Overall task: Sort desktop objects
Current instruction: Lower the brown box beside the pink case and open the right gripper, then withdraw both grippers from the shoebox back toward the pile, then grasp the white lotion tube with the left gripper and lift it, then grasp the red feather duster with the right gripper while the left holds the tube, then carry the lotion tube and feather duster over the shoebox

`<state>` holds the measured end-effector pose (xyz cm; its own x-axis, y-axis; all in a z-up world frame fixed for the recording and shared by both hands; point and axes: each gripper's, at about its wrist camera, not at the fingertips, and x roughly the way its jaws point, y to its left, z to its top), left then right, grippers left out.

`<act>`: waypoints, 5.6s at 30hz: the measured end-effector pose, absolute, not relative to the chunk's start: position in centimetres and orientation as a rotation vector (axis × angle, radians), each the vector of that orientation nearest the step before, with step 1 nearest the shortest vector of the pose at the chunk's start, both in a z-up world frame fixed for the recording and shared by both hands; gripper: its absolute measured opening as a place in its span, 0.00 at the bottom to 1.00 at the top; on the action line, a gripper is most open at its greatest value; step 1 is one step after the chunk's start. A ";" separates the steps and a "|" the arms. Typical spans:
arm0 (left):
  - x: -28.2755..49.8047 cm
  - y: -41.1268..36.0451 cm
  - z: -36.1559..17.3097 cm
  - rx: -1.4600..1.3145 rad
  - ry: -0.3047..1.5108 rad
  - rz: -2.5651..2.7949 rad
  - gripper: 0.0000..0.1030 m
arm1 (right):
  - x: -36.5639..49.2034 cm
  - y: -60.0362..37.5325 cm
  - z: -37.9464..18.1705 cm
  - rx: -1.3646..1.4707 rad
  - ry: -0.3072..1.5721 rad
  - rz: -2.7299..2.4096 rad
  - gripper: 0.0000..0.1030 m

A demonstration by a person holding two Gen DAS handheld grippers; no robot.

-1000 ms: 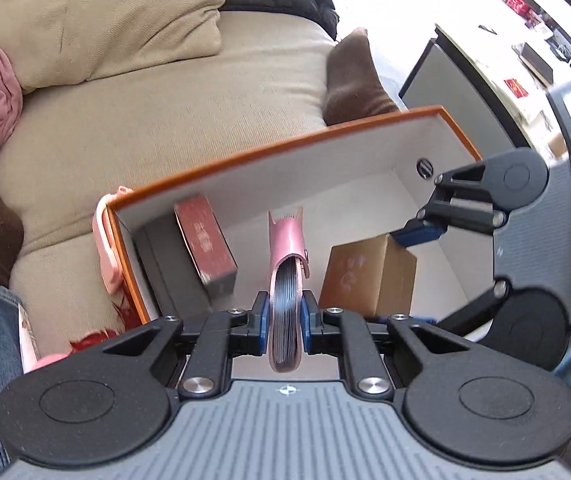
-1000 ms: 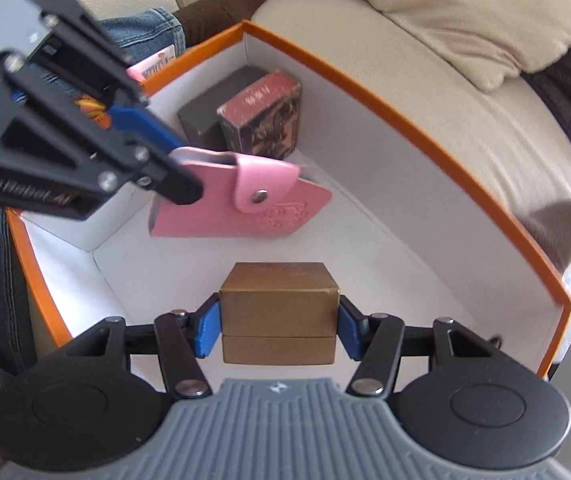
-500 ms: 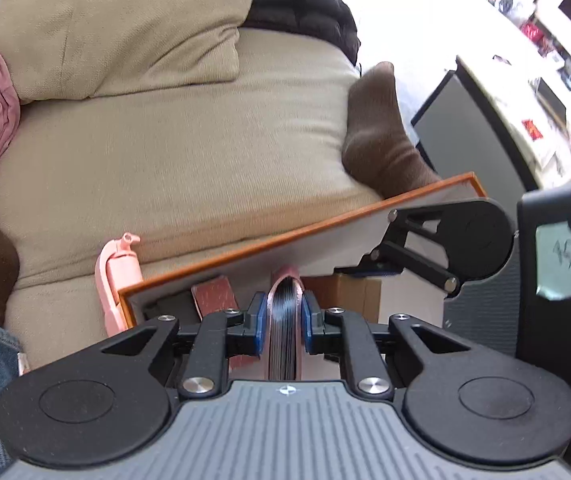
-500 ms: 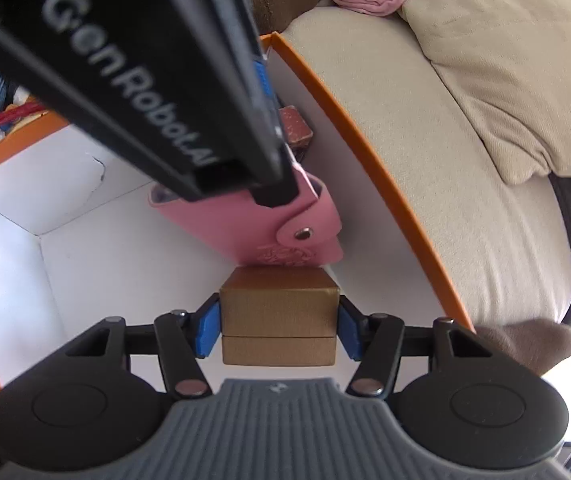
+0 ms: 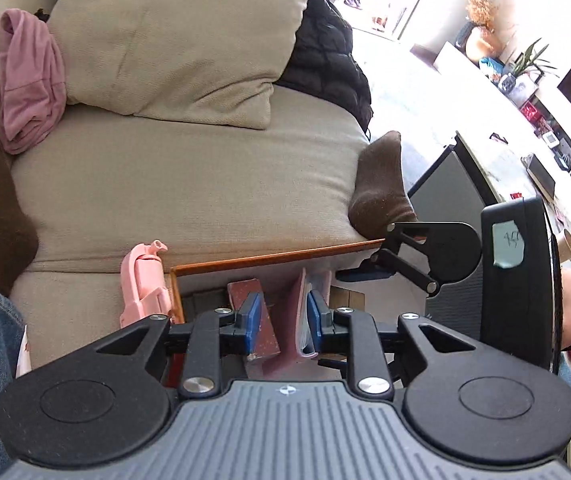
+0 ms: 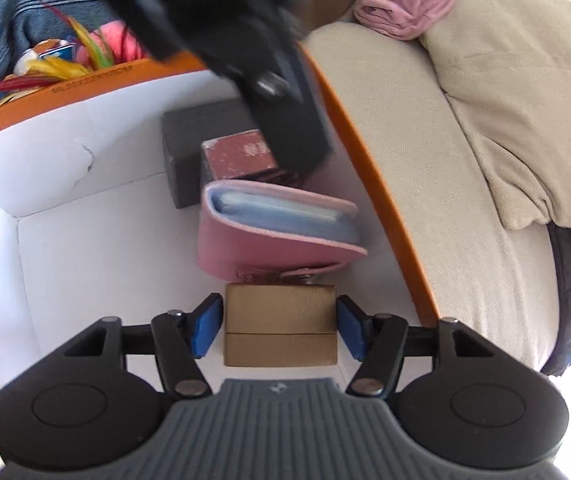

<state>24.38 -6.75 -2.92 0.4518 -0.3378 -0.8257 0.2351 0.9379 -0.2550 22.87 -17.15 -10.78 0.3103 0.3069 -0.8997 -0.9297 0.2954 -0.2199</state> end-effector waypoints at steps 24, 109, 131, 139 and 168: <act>20.9 -2.0 -6.1 -0.230 1.039 -0.298 0.32 | 22.6 -17.8 -13.7 -0.657 1.000 0.918 0.30; 19.4 12.3 -9.8 -0.128 1.069 -0.019 0.15 | 15.5 -3.0 -6.6 -0.609 0.918 0.993 0.62; 10.0 13.2 1.0 -0.322 0.682 0.036 0.15 | 12.1 -4.4 -4.7 -0.649 0.617 0.863 0.00; 9.0 8.6 4.9 -0.267 0.600 -0.078 0.15 | 10.2 -10.0 0.4 -0.426 0.526 0.785 0.00; 18.6 -9.4 -0.8 -0.108 0.718 -0.462 0.15 | 20.6 -25.5 -10.3 -0.571 0.801 0.321 0.02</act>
<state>18.56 -9.38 -0.84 0.6570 -0.4439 -0.6094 0.3707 0.8940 -0.2516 20.60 -25.46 -10.27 0.6598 0.0571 -0.7493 -0.4755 0.8038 -0.3574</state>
